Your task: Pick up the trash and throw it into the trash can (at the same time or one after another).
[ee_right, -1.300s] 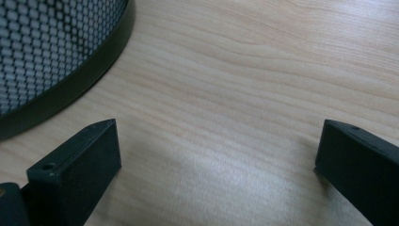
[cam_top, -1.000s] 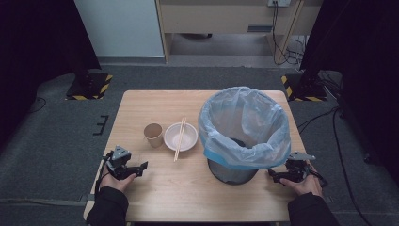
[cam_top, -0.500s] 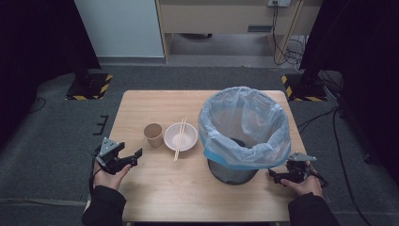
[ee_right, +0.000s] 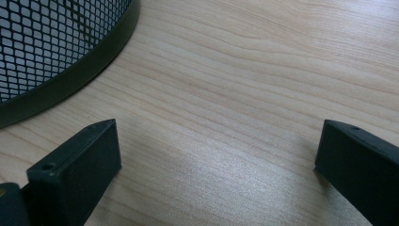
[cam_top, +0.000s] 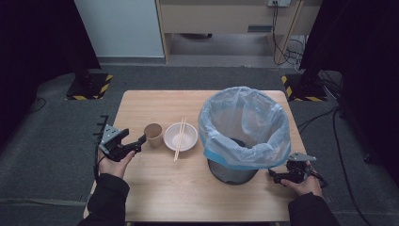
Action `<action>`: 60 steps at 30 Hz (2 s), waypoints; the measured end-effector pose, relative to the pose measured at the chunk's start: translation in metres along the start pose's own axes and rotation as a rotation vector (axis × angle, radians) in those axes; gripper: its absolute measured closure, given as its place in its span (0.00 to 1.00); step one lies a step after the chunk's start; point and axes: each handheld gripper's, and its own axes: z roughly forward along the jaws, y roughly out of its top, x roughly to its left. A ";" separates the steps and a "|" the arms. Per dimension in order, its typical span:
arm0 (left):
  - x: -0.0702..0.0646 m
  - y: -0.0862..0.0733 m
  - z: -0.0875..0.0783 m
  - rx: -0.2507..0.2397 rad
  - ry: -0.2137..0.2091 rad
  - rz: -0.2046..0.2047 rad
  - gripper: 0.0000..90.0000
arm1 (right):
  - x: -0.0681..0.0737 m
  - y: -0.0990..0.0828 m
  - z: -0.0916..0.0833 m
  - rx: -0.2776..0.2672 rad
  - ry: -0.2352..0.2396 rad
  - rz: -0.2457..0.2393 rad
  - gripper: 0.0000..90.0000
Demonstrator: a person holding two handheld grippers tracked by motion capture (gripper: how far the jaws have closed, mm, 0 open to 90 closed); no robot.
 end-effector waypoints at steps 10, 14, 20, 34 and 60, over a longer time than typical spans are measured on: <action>0.000 0.009 0.025 -0.009 0.039 0.038 0.27 | 0.000 0.000 0.000 0.001 0.000 0.000 0.01; 0.005 0.004 0.036 0.017 0.049 0.025 0.31 | 0.000 0.000 0.000 0.001 0.000 0.000 0.01; 0.014 -0.004 0.053 0.053 0.075 -0.011 0.37 | 0.000 0.000 0.000 -0.002 0.000 -0.003 0.01; 0.016 -0.018 0.076 0.191 0.091 -0.022 0.60 | 0.000 0.000 0.000 -0.002 0.000 -0.004 0.01; 0.008 0.013 0.034 0.089 0.040 -0.037 0.92 | 0.000 0.000 0.000 -0.003 0.001 -0.003 0.01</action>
